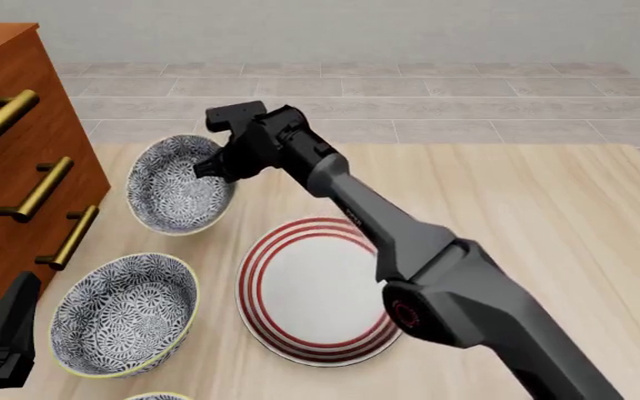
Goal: Pick up the bowl and put it in the front on the plate.
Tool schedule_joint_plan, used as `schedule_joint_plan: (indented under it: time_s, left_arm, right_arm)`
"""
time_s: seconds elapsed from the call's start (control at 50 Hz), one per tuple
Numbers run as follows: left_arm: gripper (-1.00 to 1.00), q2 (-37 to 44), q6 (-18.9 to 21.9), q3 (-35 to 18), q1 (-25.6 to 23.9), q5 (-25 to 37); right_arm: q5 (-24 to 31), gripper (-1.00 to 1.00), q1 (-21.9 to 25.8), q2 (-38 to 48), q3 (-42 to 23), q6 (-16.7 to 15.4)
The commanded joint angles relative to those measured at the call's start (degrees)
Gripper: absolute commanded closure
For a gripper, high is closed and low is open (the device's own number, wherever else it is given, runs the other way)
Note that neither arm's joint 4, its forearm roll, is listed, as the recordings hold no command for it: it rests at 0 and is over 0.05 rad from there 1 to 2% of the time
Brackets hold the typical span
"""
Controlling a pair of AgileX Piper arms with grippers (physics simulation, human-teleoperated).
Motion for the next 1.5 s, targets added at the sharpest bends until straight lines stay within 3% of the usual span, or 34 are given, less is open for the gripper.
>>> schedule_joint_plan:
  time_s: [0.02,0.08,0.14,0.36,0.76,0.94,1.0,1.02,1.28,1.38,1.5]
  left_arm:
    - [-1.0,0.0,0.0,0.0,0.0,0.0]
    - [-1.0,0.0,0.0,0.0,0.0,0.0]
    - [-1.0,0.0,0.0,0.0,0.0,0.0]
    - [-1.0,0.0,0.0,0.0,0.0,0.0]
    - [-1.0,0.0,0.0,0.0,0.0,0.0]
    - [-1.0,0.0,0.0,0.0,0.0,0.0]
    - [-1.0,0.0,0.0,0.0,0.0,0.0]
    - [-1.0,0.0,0.0,0.0,0.0,0.0]
    - [-1.0,0.0,0.0,0.0,0.0,0.0]
    - [-1.0,0.0,0.0,0.0,0.0,0.0]
    - [-1.0,0.0,0.0,0.0,0.0,0.0]
  right_arm:
    - [0.77,1.0,-0.42,-2.2,0.25,-0.46]
    - [-0.48,1.0,-0.62,-4.05,3.09,-0.52]
    - [-7.1,1.0,-0.87,-11.19,16.4,-0.8]
    - [-14.86,1.0,-0.96,-22.15,33.49,-0.74]
    - [-32.19,1.0,-3.0,-41.94,68.71,3.83]
    - [-36.84,1.0,-4.01,-48.02,79.01,6.13]
    - [-37.77,1.0,-3.9,-49.71,81.48,6.01]
    - [-38.03,1.0,-4.44,-50.36,82.04,4.5]
    - [-44.75,1.0,-5.16,-56.43,94.95,7.78]
    - [-45.95,1.0,-5.79,-58.88,98.7,9.85]
    - [-47.04,1.0,-6.34,-60.27,101.79,9.83]
